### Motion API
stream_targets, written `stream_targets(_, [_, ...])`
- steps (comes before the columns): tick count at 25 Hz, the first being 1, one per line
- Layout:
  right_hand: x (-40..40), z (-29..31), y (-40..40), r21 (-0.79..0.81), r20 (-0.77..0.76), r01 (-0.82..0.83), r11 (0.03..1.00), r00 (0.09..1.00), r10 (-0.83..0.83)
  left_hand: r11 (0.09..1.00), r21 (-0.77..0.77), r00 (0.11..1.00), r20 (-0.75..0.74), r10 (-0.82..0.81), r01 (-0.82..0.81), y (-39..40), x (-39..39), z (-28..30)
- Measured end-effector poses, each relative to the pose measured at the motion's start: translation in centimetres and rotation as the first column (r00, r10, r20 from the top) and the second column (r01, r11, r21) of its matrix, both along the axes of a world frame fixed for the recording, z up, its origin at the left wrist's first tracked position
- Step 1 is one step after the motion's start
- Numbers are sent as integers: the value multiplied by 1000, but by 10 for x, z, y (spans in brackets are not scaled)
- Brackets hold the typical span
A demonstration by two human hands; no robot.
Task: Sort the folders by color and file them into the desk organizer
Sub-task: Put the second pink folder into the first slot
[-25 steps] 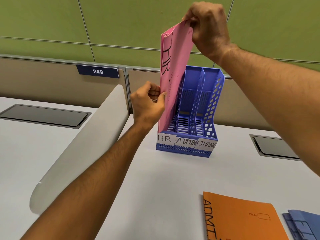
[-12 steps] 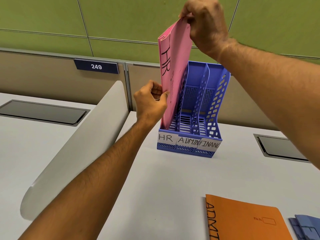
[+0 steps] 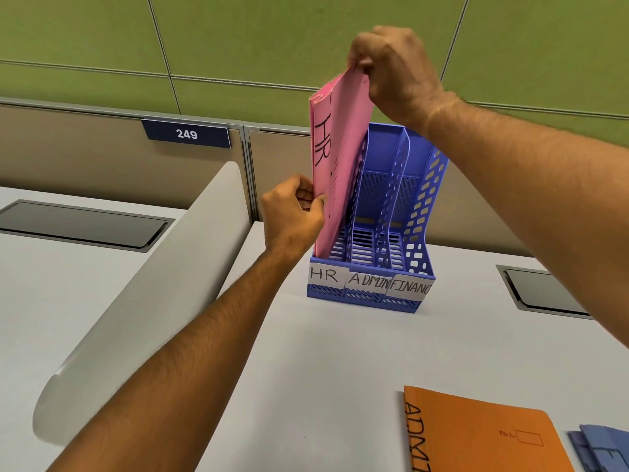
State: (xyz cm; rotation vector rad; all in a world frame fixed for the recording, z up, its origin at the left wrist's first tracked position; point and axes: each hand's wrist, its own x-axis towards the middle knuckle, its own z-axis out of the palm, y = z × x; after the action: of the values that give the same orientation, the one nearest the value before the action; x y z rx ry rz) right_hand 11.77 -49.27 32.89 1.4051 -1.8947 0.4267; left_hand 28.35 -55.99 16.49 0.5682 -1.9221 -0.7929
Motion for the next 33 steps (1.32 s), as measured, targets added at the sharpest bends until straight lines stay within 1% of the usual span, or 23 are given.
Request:
stream_targets(3, [-2,-18,0,42,18,4,999,1000,-5,1000,24,998,56,5,-6,1,-2,-13])
stream_targets(6, [1,-26,-4,27,44,13,1000,999,-14,999,29,997,72,15,-17,1,-2,-18])
stream_targets(10, [0,-21,-8,46,26,12,999,1000,-13,999,-6,999,40,33,-33,0,-1,-17])
stream_targets(14, [-4,-20,-4,52,36,47,998,998,-49,999,-15,999,27,46,-45,3,-6,-17])
stream_targets(17, [-7,-24,-1,110,49,72,991,996,-78,999,-7,997,63,36,-36,4,-12,-20])
stream_targets(20, [-9,-34,2,189,73,95,977,991,-110,999,14,990,139,31,-34,3,-16,-27])
stream_targets(23, [-9,-50,3,235,101,114,965,985,-141,999,13,979,200,33,-37,4,-16,-35])
stream_targets(27, [-6,-70,1,286,111,131,949,979,-169,999,3,982,185,48,-49,3,-12,-36])
stream_targets(30, [-4,-77,5,308,141,114,945,976,-164,996,-75,986,156,61,-50,3,-7,-33])
stream_targets(33, [1,-85,14,369,209,141,919,950,-230,977,-200,977,182,109,-72,3,-1,-32])
